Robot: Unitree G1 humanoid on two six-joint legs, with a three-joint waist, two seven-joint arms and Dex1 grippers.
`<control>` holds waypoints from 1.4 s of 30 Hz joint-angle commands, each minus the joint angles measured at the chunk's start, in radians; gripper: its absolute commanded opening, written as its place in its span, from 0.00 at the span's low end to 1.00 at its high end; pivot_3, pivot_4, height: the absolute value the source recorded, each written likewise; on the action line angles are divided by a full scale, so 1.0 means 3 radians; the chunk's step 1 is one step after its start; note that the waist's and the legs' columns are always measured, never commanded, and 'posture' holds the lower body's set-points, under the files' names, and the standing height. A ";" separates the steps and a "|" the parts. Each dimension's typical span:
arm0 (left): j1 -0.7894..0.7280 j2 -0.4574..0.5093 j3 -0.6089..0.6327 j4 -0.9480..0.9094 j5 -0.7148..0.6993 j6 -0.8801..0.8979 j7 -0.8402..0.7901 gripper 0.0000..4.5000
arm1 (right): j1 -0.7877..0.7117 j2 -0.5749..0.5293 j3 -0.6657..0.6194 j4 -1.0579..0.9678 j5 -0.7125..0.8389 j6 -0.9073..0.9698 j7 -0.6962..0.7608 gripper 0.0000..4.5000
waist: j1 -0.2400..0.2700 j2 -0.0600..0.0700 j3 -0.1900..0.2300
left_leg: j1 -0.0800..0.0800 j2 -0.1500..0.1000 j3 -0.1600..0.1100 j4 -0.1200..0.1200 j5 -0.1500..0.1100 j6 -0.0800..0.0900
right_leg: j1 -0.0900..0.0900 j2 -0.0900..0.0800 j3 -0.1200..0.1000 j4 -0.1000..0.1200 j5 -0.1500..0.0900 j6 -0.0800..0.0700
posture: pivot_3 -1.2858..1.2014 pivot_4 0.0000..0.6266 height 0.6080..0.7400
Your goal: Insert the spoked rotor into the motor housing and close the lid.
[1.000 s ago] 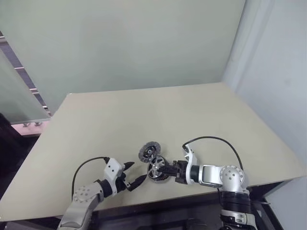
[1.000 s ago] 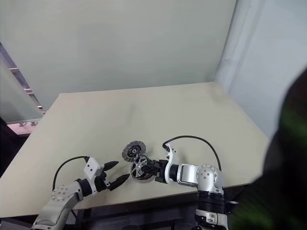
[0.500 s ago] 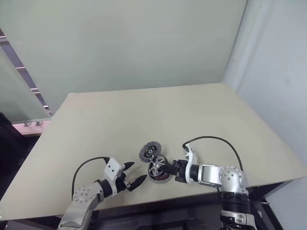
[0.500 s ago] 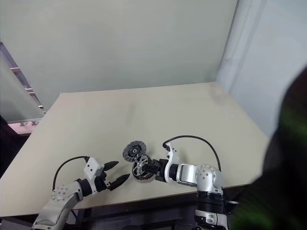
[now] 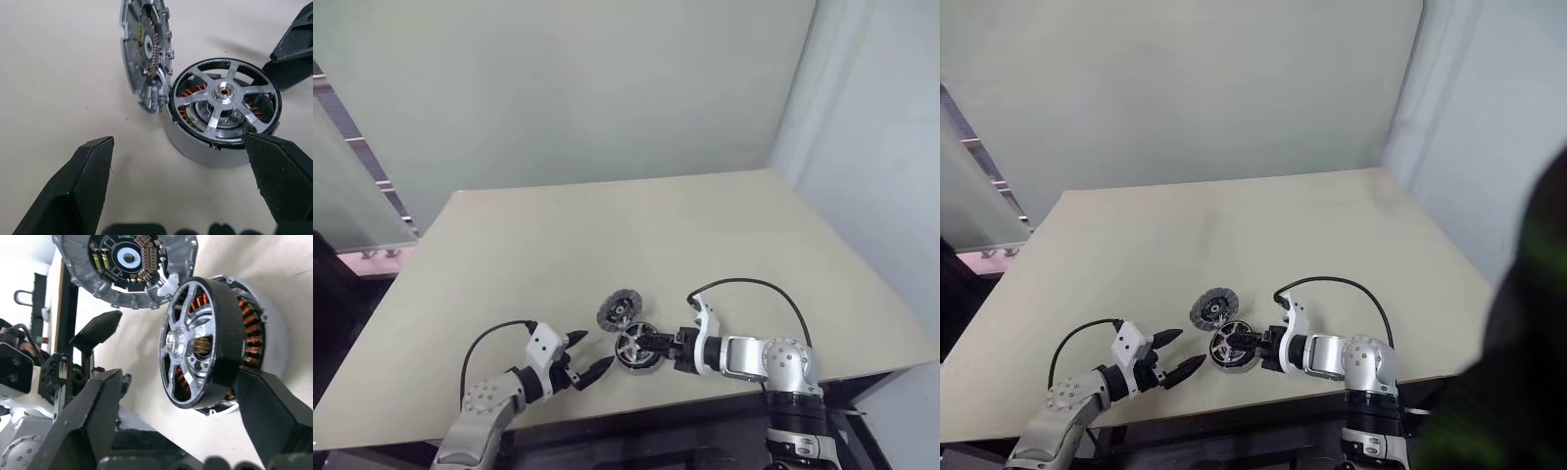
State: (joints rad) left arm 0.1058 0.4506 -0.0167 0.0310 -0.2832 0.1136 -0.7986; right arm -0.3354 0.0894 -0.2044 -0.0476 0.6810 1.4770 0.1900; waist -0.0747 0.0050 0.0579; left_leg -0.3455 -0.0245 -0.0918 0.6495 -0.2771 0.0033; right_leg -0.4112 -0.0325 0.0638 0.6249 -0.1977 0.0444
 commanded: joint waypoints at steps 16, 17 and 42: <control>-0.0103 -0.0034 0.0033 0.0015 0.0005 -0.0085 0.0000 1.00 | 0.0074 -0.1096 0.1558 -0.0738 -0.0862 -0.1623 0.0561 0.49 | -0.0001 -0.0001 0.0000 | -0.0002 0.0001 0.0002 -0.0001 0.0000 0.0000 | -0.0003 0.0000 -0.0001 -0.0002 0.0000 0.0000 | 0.52 0.00 1.00; -0.0109 -0.0032 0.0034 0.0020 0.0005 -0.0085 -0.0002 1.00 | 0.0078 -0.1120 0.1711 -0.0666 -0.0990 -0.1838 0.0599 0.40 | -0.0001 -0.0002 0.0000 | -0.0002 0.0001 0.0002 -0.0001 0.0000 0.0000 | -0.0003 0.0000 -0.0001 -0.0002 0.0000 0.0000 | 0.52 0.00 1.00; -0.0049 0.0058 0.0073 -0.0098 -0.0028 -0.0030 0.0001 1.00 | -0.0014 -0.0932 0.2214 -0.0134 -0.1860 -0.2909 0.1156 0.01 | 0.0014 -0.0015 -0.0012 | 0.0008 0.0000 0.0000 0.0006 0.0000 0.0000 | 0.0008 0.0000 0.0000 0.0003 0.0000 -0.0001 | 0.52 0.00 1.00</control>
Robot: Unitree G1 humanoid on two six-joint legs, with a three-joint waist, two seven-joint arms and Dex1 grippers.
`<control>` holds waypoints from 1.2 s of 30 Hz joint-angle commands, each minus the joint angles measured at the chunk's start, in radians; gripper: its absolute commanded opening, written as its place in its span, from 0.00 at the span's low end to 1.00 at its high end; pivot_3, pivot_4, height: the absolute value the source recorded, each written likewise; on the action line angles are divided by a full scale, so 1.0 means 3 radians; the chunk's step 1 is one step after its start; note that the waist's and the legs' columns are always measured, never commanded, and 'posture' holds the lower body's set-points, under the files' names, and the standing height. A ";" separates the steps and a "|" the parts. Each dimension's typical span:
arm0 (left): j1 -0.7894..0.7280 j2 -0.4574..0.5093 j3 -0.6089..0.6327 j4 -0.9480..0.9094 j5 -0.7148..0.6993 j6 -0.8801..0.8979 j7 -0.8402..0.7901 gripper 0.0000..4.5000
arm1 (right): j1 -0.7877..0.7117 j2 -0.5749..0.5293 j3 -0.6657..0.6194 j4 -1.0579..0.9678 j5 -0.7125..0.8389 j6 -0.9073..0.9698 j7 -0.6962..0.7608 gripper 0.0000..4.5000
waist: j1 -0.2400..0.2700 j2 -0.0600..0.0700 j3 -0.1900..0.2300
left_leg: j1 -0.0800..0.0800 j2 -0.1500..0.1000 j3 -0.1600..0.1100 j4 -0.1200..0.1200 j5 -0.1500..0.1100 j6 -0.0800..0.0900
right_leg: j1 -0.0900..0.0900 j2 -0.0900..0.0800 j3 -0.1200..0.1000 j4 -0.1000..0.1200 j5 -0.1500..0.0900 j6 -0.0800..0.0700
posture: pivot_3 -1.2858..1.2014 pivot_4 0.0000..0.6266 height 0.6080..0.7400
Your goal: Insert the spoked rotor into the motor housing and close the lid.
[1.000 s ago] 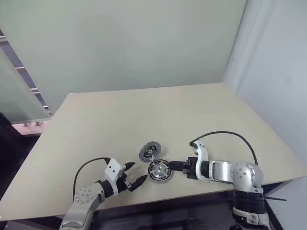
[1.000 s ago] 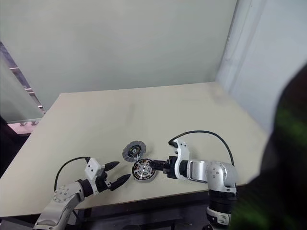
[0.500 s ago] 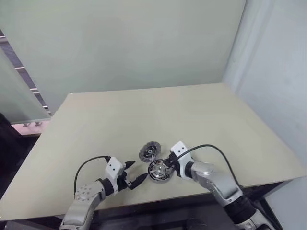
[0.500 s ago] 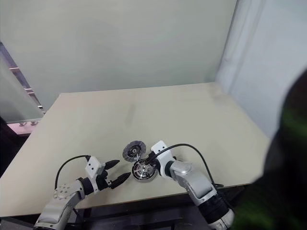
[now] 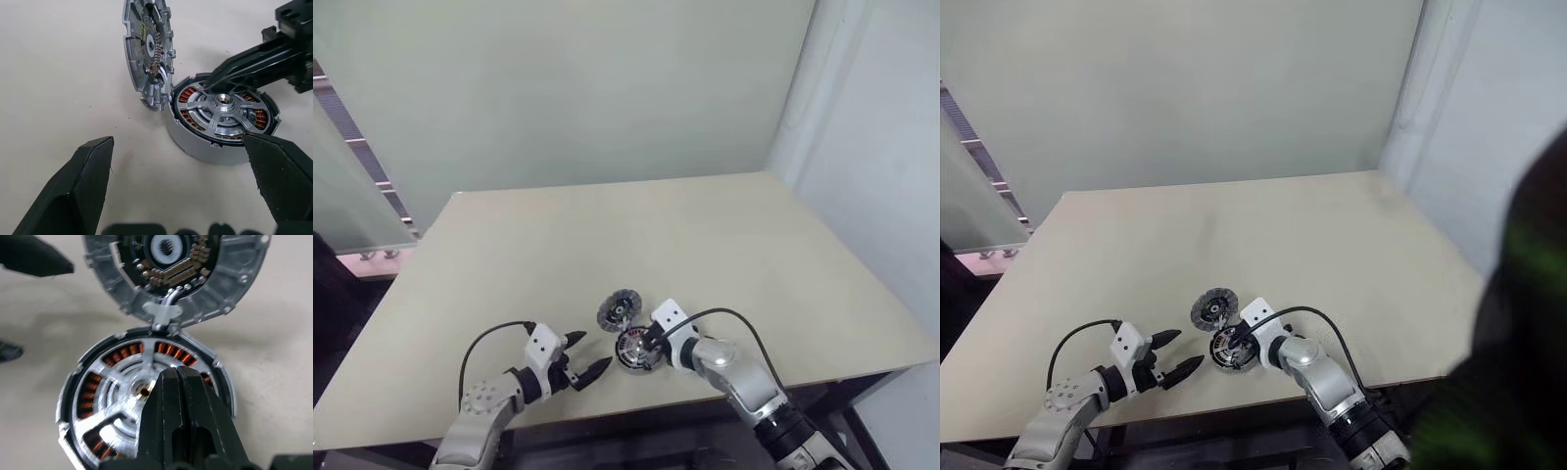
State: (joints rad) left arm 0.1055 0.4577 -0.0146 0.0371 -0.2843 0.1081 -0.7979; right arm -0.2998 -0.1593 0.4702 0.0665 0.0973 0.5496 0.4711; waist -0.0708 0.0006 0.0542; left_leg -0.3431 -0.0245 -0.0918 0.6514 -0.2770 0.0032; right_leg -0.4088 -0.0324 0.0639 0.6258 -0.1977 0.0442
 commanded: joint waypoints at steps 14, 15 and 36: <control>-0.0110 -0.0035 0.0002 -0.0020 -0.0010 -0.0020 -0.0022 1.00 | -0.0905 -0.1438 0.1017 -0.1449 -0.0611 0.0620 0.1441 0.89 | 0.0002 -0.0003 0.0000 | -0.0002 0.0000 -0.0005 0.0000 0.0000 0.0000 | -0.0001 -0.0002 -0.0011 -0.0001 0.0000 0.0000 | 0.52 0.00 1.00; -0.0113 -0.0041 -0.0002 -0.0013 -0.0007 -0.0023 -0.0022 1.00 | -0.0950 -0.1481 0.1075 -0.1482 -0.0640 0.0611 0.1526 0.98 | 0.0002 -0.0003 0.0000 | -0.0002 0.0000 -0.0004 0.0000 0.0000 0.0000 | -0.0001 -0.0002 -0.0010 -0.0001 0.0000 0.0000 | 0.52 0.00 1.00; -0.0004 0.0010 -0.0024 -0.0108 -0.0011 0.0086 -0.0096 1.00 | -0.1222 -0.1169 0.1632 -0.0877 -0.1494 0.0169 0.1869 0.99 | 0.0017 -0.0005 0.0000 | -0.0001 0.0001 -0.0009 0.0003 0.0000 -0.0002 | 0.0000 -0.0006 -0.0019 0.0000 0.0000 0.0001 | 0.52 0.00 1.00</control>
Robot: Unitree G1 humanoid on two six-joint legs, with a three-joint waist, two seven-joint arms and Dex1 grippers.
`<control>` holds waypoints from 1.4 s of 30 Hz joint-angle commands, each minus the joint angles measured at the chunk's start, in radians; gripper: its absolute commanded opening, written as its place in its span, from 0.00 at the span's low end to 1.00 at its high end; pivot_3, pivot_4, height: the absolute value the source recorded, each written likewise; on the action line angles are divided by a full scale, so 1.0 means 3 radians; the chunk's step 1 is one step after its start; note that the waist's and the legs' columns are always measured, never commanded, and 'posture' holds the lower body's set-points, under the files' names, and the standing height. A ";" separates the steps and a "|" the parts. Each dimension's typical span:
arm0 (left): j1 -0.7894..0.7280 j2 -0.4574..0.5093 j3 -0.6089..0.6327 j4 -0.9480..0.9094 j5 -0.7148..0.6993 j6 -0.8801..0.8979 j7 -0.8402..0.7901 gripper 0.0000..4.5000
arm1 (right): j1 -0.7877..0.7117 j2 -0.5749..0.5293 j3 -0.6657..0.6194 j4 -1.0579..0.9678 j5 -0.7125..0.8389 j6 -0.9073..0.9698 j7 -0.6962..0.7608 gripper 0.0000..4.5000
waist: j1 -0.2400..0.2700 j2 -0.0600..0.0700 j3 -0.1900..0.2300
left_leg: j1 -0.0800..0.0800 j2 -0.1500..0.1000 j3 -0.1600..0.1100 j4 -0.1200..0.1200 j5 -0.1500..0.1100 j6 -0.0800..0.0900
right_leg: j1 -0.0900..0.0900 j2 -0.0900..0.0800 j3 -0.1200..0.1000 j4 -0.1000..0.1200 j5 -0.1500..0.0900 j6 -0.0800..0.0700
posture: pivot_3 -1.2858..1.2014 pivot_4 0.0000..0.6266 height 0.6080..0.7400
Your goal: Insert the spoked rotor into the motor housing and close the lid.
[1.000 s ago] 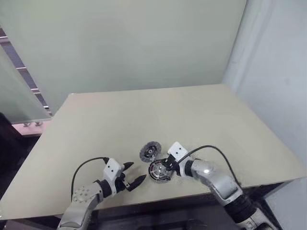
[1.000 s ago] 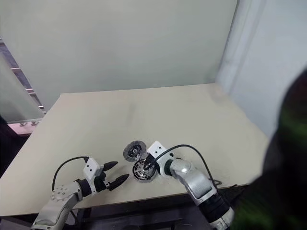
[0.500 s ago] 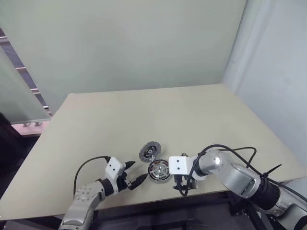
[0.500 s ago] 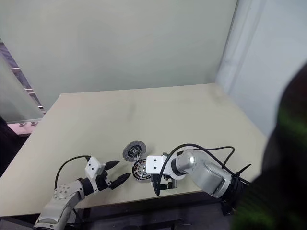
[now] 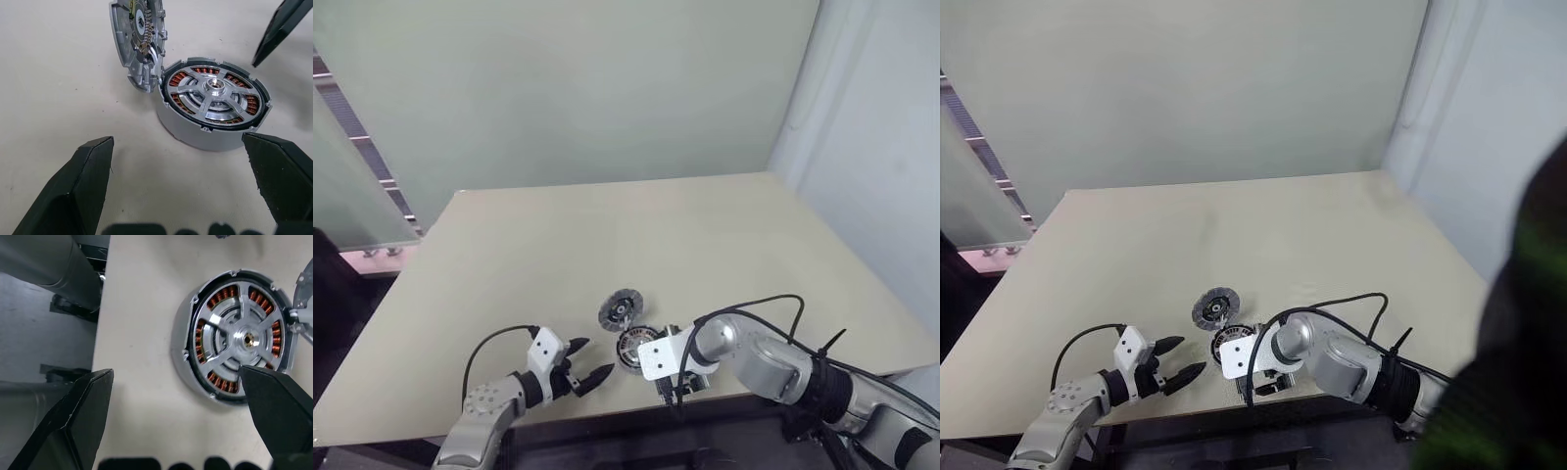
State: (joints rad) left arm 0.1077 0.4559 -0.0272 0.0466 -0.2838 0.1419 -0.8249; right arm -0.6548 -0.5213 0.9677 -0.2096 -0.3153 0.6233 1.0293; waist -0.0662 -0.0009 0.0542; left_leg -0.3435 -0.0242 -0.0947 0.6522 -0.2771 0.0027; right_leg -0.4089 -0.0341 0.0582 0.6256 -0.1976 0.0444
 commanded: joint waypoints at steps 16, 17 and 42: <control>-0.0001 -0.0013 0.0015 -0.0129 -0.0007 -0.0055 0.0010 1.00 | -0.0011 0.0257 0.0069 0.0501 -0.0486 -0.0276 0.0224 0.95 | 0.0056 0.0000 0.0000 | 0.0002 0.0001 0.0000 0.0000 -0.0001 -0.0001 | 0.0000 0.0000 -0.0004 0.0002 0.0001 -0.0002 | 0.52 0.00 1.00; 0.0001 -0.0014 0.0016 -0.0130 -0.0007 -0.0057 0.0013 1.00 | -0.0008 0.0272 0.0074 0.0517 -0.0513 -0.0277 0.0240 0.91 | 0.0056 0.0000 -0.0001 | 0.0002 0.0001 0.0000 0.0001 -0.0001 -0.0002 | 0.0001 0.0000 -0.0004 0.0003 0.0001 -0.0002 | 0.52 0.00 1.00; 0.0010 -0.0040 -0.0002 -0.0094 0.0022 -0.0105 0.0032 1.00 | 0.0307 0.0906 -0.0480 0.0492 -0.0574 0.0520 0.0227 0.02 | 0.0054 -0.0003 -0.0024 | 0.0008 0.0009 -0.0004 0.0024 -0.0004 -0.0008 | 0.0003 0.0001 -0.0021 0.0019 0.0001 -0.0002 | 0.52 0.00 1.00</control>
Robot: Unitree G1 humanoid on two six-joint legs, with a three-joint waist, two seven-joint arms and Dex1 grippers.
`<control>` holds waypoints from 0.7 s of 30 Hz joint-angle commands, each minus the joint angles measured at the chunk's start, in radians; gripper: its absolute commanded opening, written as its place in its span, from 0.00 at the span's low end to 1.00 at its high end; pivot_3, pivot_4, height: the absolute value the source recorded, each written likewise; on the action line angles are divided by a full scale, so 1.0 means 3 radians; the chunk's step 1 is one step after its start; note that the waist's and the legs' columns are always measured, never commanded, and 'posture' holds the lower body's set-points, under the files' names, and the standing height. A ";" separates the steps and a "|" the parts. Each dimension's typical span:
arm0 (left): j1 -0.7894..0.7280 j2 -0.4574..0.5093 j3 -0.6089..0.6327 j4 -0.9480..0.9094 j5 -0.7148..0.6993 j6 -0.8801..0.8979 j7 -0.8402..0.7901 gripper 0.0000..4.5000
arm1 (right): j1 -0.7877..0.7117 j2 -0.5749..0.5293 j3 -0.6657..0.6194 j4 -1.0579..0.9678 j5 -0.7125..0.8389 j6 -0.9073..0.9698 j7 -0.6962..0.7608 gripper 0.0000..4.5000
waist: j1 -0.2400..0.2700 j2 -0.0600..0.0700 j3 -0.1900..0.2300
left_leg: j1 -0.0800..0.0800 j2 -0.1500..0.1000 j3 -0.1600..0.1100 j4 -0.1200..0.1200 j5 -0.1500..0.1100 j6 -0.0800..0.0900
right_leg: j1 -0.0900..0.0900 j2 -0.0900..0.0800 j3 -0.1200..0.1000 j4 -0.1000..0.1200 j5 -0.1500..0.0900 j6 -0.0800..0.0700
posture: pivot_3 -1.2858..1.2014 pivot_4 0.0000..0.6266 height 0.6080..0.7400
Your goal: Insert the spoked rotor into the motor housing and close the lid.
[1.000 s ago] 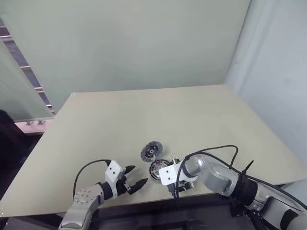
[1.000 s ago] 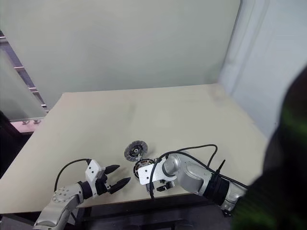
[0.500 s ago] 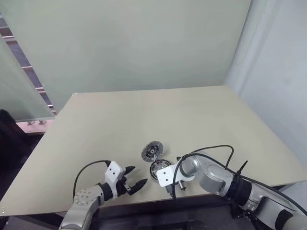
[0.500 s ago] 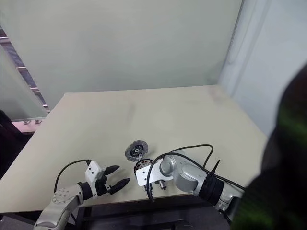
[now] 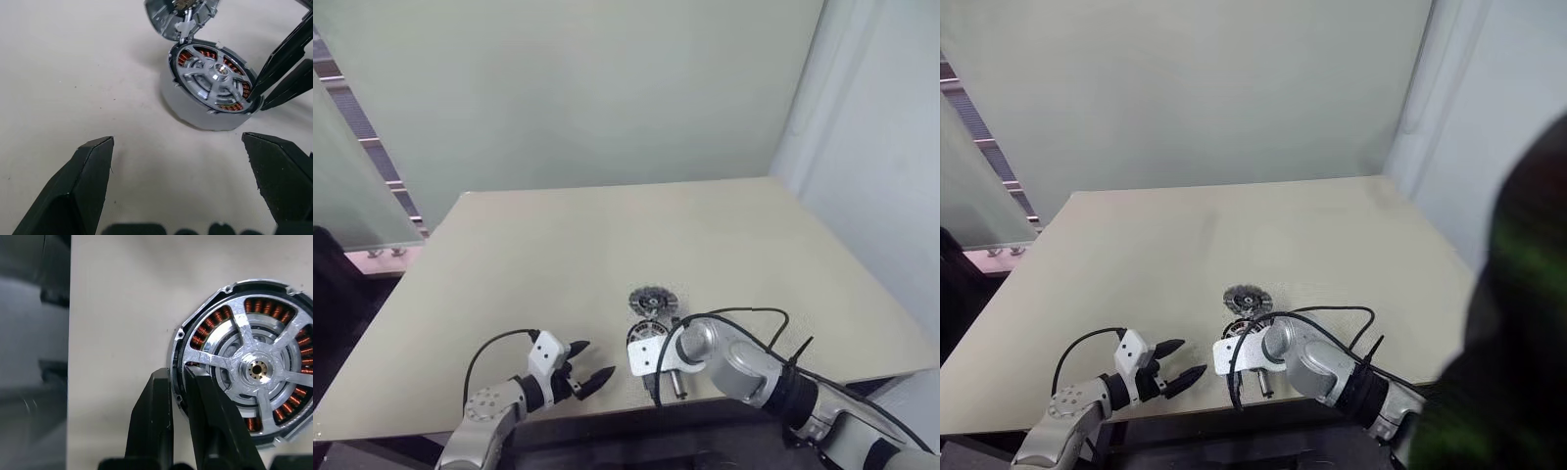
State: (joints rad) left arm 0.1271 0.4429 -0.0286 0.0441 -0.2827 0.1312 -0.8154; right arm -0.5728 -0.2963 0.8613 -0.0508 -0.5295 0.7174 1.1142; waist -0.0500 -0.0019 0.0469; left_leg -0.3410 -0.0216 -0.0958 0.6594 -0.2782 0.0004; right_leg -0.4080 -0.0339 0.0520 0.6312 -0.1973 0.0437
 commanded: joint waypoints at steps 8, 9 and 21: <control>-0.0093 -0.0027 0.0003 -0.0015 0.0040 -0.0113 0.0001 1.00 | 0.0033 0.0779 -0.0647 0.0196 0.0580 0.1122 -0.0339 0.02 | -0.0004 0.0001 0.0001 | 0.0006 0.0014 0.0002 0.0006 -0.0003 -0.0006 | -0.0011 0.0004 -0.0017 0.0035 -0.0002 -0.0004 | 0.52 0.00 1.00; -0.0095 -0.0033 0.0004 -0.0008 0.0044 -0.0119 0.0001 1.00 | 0.0025 0.0835 -0.0708 0.0231 0.0622 0.1187 -0.0395 0.02 | -0.0005 0.0001 0.0001 | 0.0006 0.0017 0.0002 0.0006 -0.0003 -0.0006 | -0.0011 0.0004 -0.0022 0.0035 -0.0003 -0.0005 | 0.52 0.00 1.00; -0.0058 -0.0049 0.0080 0.0003 0.0026 -0.0158 0.0065 1.00 | 0.0009 0.1289 -0.1315 0.0543 0.1158 0.1556 -0.1173 0.02 | -0.0054 0.0005 0.0003 | 0.0008 0.0045 0.0010 0.0006 -0.0002 -0.0011 | -0.0020 0.0009 -0.0048 0.0036 -0.0005 -0.0011 | 0.52 0.00 1.00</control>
State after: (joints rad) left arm 0.1150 0.4240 -0.0264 0.0579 -0.2691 0.1034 -0.8001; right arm -0.5492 0.0709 0.4927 0.1043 -0.2109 1.1817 0.7965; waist -0.0662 -0.0003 0.0479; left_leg -0.3386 -0.0079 -0.0929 0.6614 -0.2789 -0.0029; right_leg -0.4144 -0.0312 0.0372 0.6419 -0.1989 0.0404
